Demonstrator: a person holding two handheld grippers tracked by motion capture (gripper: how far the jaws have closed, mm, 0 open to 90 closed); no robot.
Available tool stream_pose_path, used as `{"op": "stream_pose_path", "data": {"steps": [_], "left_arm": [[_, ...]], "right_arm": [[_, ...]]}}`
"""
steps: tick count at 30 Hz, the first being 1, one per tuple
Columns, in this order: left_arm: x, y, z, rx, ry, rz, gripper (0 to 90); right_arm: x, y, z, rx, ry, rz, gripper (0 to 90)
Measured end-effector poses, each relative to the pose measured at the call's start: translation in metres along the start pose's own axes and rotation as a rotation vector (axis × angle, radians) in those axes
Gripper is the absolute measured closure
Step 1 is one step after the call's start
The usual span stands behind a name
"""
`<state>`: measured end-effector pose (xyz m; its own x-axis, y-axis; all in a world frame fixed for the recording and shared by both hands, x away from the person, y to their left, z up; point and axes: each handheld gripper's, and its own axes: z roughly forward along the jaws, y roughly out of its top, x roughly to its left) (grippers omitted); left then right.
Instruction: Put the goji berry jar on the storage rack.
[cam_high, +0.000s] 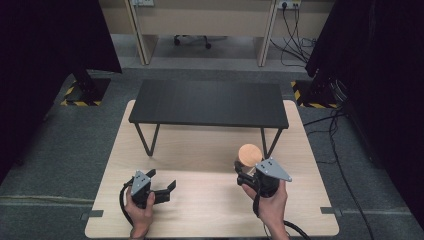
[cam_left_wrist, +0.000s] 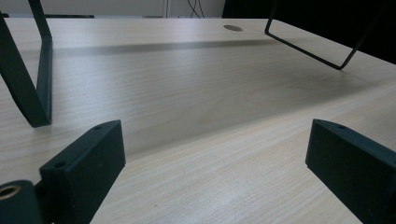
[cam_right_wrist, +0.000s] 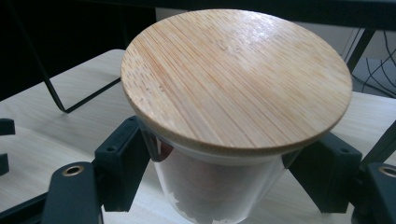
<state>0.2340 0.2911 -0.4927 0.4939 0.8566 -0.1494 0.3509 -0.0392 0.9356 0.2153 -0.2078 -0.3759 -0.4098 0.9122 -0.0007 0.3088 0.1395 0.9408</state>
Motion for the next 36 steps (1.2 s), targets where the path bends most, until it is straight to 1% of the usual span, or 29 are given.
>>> {"op": "stream_pose_path", "data": {"steps": [6, 7, 8, 10, 11, 13, 14, 16, 17, 18, 23, 28, 29, 30, 34, 35, 36], "left_arm": [[0.0, 0.0, 0.0, 0.002, -0.002, 0.002, 4.1], [0.0, 0.0, 0.0, 0.002, -0.002, 0.002, 4.1], [0.001, 0.0, 0.0, 0.001, -0.002, 0.001, 4.1], [0.0, 0.0, 0.0, -0.001, -0.001, -0.002, 4.1], [0.0, 0.0, 0.0, -0.001, -0.001, -0.002, 4.1], [0.001, 0.0, 0.0, -0.001, -0.001, -0.001, 4.1], [0.001, 0.0, 0.0, -0.002, -0.002, -0.001, 4.1], [0.001, 0.0, 0.0, -0.002, -0.002, -0.001, 4.1], [0.001, 0.0, 0.0, -0.002, -0.002, -0.001, 4.1], [0.001, 0.0, 0.0, -0.003, -0.003, -0.001, 4.1], [0.001, 0.0, 0.0, -0.003, -0.005, -0.002, 4.1], [0.002, 0.0, 0.0, -0.002, -0.005, -0.004, 4.1], [0.002, 0.0, 0.0, -0.002, -0.006, -0.004, 4.1], [0.002, 0.0, 0.0, -0.002, -0.005, -0.004, 4.1], [0.002, 0.0, 0.0, -0.001, -0.006, -0.004, 4.1], [0.002, 0.0, 0.0, -0.002, -0.006, -0.005, 4.1], [0.002, 0.0, 0.0, -0.002, -0.006, -0.005, 4.1]], "right_arm": [[0.0, 0.016, -0.004, -0.031, -0.011, -0.004, 25.9], [0.0, 0.016, -0.004, -0.031, -0.011, -0.004, 25.9], [0.0, 0.023, -0.006, -0.047, -0.012, -0.005, 25.9], [0.0, 0.027, -0.007, -0.054, -0.014, -0.007, 25.9], [0.0, 0.034, -0.008, -0.065, -0.02, -0.013, 25.9], [0.0, 0.038, -0.008, -0.07, -0.024, -0.015, 25.9], [0.0, 0.044, -0.007, -0.073, -0.029, -0.022, 25.9], [0.0, 0.05, -0.006, -0.073, -0.033, -0.029, 25.9], [0.0, 0.05, -0.006, -0.073, -0.033, -0.029, 25.9], [0.0, 0.056, -0.004, -0.069, -0.037, -0.03, 25.9], [-0.001, 0.068, 0.003, -0.065, -0.047, -0.026, 25.9], [-0.001, 0.084, 0.012, -0.065, -0.065, -0.044, 25.9], [-0.001, 0.084, 0.012, -0.065, -0.065, -0.044, 25.9], [-0.003, 0.093, 0.018, -0.064, -0.069, -0.04, 25.9], [-0.007, 0.114, 0.037, -0.046, -0.071, -0.042, 25.9], [-0.007, 0.119, 0.043, -0.037, -0.072, -0.041, 25.9], [-0.007, 0.119, 0.043, -0.037, -0.072, -0.041, 25.9]]}}
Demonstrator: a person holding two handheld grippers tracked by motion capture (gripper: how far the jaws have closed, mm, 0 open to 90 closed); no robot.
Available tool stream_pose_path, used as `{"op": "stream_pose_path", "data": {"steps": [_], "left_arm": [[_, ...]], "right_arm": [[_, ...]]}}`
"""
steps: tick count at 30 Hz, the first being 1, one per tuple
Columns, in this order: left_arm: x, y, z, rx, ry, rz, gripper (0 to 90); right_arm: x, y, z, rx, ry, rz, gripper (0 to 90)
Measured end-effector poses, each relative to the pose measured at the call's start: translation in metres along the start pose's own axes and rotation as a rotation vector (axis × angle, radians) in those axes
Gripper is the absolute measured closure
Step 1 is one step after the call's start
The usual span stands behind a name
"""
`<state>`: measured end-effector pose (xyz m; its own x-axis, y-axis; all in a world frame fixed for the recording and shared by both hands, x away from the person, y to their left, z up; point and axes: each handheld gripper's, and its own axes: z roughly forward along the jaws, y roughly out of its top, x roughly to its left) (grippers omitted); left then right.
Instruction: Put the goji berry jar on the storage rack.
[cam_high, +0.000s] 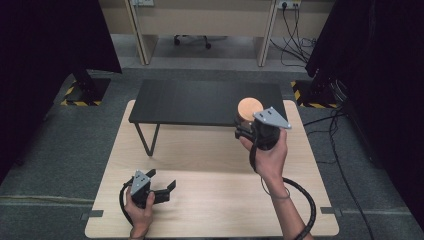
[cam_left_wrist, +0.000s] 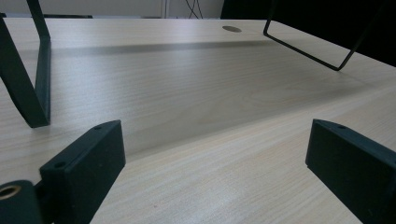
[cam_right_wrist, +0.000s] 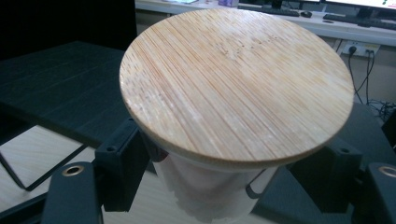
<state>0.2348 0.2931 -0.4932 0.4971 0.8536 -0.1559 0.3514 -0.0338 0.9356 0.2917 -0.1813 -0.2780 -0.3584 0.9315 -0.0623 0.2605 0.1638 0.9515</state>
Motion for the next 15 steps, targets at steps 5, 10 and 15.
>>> {"op": "stream_pose_path", "data": {"steps": [5, 10, 15], "left_arm": [[0.001, 0.0, 0.0, -0.002, -0.001, -0.006, 4.1], [0.002, 0.0, -0.001, -0.002, 0.001, -0.006, 4.1], [0.003, 0.0, -0.001, -0.003, 0.004, -0.008, 4.1]], "right_arm": [[0.0, 0.018, 0.034, 0.054, -0.009, 0.018, 25.9], [0.0, 0.021, 0.051, 0.075, -0.015, 0.04, 25.9], [-0.002, 0.019, 0.067, 0.075, -0.016, 0.067, 25.9]]}}
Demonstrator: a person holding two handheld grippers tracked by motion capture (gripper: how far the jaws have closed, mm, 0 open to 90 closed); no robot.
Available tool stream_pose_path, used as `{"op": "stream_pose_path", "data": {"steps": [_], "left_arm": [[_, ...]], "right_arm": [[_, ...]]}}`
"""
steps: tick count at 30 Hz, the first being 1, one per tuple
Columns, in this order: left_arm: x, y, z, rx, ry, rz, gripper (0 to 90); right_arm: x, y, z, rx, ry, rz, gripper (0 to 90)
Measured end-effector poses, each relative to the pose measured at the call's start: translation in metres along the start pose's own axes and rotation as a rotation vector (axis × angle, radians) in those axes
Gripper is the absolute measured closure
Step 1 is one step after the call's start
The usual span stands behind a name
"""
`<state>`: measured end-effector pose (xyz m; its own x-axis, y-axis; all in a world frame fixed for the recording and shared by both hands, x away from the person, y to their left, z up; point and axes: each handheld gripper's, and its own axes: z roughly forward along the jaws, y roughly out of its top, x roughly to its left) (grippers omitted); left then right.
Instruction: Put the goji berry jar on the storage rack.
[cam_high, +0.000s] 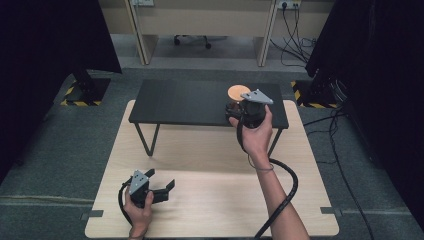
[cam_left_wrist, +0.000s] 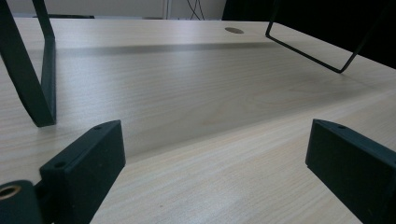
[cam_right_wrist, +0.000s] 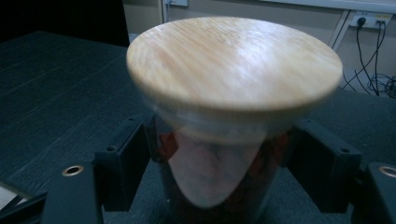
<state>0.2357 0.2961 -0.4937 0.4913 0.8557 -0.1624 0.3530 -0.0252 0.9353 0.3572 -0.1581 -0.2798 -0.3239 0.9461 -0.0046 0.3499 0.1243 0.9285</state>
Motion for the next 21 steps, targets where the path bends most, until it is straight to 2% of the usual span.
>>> {"op": "stream_pose_path", "data": {"steps": [12, 21], "left_arm": [[0.0, 0.001, 0.001, 0.004, 0.002, 0.007, 4.1], [0.0, 0.001, 0.0, 0.004, 0.001, 0.007, 4.1]], "right_arm": [[0.0, -0.001, 0.014, -0.021, -0.004, -0.01, 25.8], [0.001, -0.005, 0.017, -0.036, -0.011, -0.014, 25.7]]}}
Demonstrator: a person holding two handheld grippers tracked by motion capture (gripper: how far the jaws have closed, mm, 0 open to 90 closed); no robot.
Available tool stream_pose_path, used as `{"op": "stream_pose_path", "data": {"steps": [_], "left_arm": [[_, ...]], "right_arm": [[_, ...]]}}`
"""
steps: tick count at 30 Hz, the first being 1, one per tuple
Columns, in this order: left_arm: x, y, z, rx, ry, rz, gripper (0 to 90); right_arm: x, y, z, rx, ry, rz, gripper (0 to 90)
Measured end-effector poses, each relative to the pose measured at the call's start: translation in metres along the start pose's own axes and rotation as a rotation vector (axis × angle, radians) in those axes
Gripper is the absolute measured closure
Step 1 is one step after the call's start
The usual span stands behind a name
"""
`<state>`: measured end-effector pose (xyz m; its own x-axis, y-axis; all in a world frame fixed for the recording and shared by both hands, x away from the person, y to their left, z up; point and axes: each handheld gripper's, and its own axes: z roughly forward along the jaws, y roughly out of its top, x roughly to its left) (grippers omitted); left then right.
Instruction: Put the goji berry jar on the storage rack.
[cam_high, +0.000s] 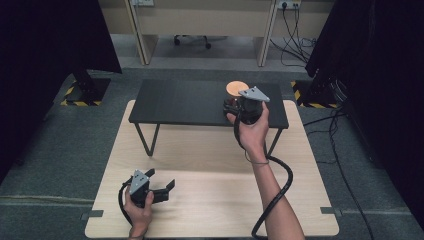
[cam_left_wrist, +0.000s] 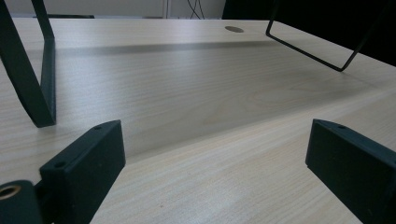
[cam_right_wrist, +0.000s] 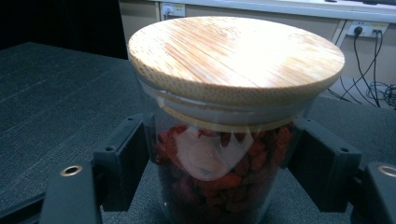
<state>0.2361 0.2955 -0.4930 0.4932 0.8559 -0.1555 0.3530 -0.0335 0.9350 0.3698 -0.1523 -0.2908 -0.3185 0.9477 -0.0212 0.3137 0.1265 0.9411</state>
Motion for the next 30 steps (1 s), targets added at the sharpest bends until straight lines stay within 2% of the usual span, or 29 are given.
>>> {"op": "stream_pose_path", "data": {"steps": [9, 10, 13, 14, 21, 30], "left_arm": [[0.0, 0.0, 0.0, 0.0, -0.001, -0.001, 4.1], [0.0, 0.0, 0.0, -0.001, -0.001, -0.002, 4.1], [0.001, 0.0, 0.0, -0.002, -0.002, -0.003, 4.1], [0.001, 0.0, 0.0, -0.001, -0.002, -0.003, 4.1], [0.0, 0.0, 0.0, 0.001, 0.0, 0.001, 4.1], [-0.001, 0.0, 0.0, 0.003, 0.003, 0.005, 4.1]], "right_arm": [[-0.004, 0.0, 0.0, -0.002, 0.012, 0.005, 25.0], [-0.005, 0.0, 0.0, -0.004, 0.015, 0.002, 22.3], [-0.006, -0.004, -0.004, -0.029, 0.02, 0.013, 5.1], [-0.007, -0.004, -0.006, -0.033, 0.02, 0.011, 2.2], [-0.008, -0.01, -0.033, -0.06, 0.032, -0.012, 0.5], [-0.02, -0.041, -0.07, -0.097, 0.084, 0.009, 0.5]]}}
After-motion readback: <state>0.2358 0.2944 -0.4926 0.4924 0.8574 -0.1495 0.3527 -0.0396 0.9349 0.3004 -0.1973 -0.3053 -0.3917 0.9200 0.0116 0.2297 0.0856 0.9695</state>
